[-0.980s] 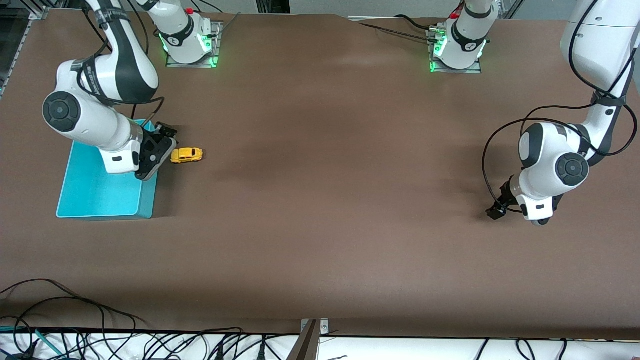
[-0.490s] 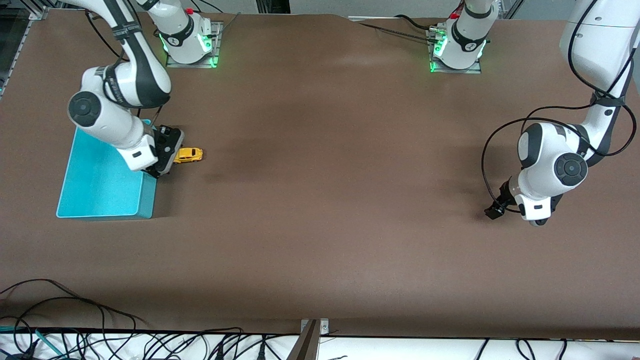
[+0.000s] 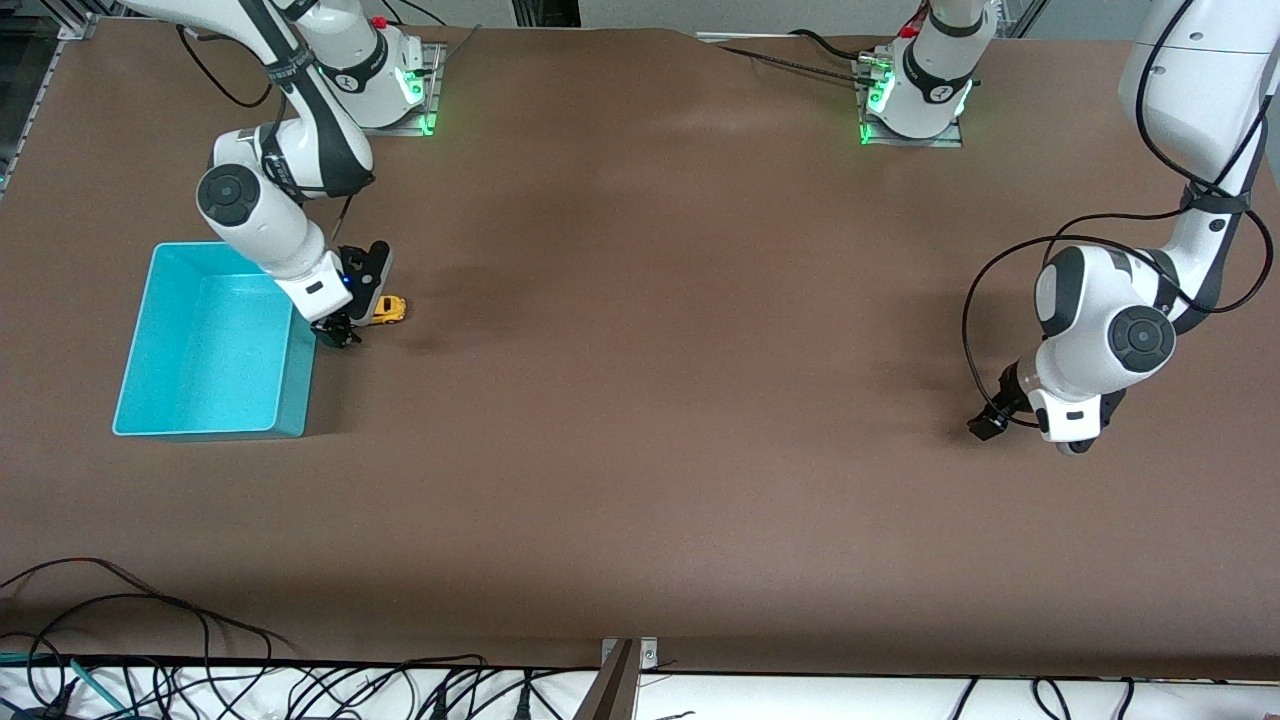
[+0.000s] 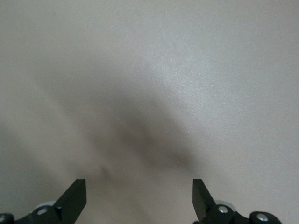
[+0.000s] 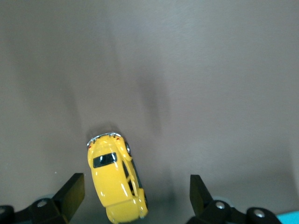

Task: Wind up and store yellow beetle car
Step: 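Lower the right gripper and close it on the car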

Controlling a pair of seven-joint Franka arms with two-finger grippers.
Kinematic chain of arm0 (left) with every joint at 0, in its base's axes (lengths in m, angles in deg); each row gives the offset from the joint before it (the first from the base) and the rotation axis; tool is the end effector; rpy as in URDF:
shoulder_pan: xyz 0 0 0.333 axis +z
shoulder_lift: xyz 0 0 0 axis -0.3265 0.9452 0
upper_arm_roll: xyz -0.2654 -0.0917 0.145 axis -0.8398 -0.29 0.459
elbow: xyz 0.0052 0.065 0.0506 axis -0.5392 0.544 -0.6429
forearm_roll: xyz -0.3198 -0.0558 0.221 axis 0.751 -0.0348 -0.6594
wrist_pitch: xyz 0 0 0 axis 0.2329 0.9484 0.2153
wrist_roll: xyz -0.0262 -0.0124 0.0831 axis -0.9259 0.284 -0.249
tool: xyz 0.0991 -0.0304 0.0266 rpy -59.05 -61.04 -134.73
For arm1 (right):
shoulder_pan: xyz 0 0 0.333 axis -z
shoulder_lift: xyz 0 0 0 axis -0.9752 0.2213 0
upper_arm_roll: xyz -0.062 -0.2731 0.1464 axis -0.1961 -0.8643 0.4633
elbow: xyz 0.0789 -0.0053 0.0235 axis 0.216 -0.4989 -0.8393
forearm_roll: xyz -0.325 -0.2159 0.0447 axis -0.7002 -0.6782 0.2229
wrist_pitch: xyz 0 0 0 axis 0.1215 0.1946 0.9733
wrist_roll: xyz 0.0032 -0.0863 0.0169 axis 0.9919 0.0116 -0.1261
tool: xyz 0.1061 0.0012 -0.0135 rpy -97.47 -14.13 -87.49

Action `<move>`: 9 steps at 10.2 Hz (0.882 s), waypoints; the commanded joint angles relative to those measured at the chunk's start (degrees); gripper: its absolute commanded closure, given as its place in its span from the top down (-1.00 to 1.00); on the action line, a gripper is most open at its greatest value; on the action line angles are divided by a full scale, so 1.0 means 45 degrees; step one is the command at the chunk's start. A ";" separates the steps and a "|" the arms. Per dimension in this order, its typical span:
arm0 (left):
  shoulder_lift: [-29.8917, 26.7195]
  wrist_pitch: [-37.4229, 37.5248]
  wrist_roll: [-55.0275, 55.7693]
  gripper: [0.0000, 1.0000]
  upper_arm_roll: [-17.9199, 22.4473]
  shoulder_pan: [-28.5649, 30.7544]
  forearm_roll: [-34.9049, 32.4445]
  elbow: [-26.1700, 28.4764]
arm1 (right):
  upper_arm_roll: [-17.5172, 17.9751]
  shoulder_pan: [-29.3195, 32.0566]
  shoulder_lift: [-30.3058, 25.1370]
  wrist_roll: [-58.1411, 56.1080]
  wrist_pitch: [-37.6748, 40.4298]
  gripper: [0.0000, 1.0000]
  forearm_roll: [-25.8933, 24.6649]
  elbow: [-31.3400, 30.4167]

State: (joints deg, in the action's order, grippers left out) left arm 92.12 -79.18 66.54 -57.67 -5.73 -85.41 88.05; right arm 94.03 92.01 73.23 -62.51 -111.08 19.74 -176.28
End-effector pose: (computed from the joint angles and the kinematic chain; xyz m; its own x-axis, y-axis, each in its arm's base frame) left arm 0.6183 0.0278 0.2194 0.6444 0.7646 -0.0160 0.7632 -0.6442 -0.0506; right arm 0.4748 0.0757 0.2261 0.1736 0.9845 0.0259 0.9841 -0.1744 0.0337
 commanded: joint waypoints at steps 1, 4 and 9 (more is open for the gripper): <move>-0.0175 0.0628 -0.1560 1.00 -0.0003 0.0009 0.0231 -0.0155 | 0.0177 0.0345 0.0464 -0.0513 -0.1522 1.00 -0.0307 -0.0814; -0.0175 0.1194 -0.2911 1.00 -0.0003 0.0028 0.0251 -0.0409 | 0.0177 0.0442 0.0680 -0.0904 -0.2034 1.00 -0.0307 -0.1128; -0.0194 0.1314 -0.3247 1.00 -0.0022 0.0047 0.0348 -0.0507 | 0.0158 0.0599 0.0700 -0.1315 -0.2073 0.45 -0.0618 -0.1109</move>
State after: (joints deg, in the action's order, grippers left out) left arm 92.12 -74.74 53.88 -57.67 -5.70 -85.41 86.11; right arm 94.03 93.40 76.53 -67.69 -119.02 18.79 -180.45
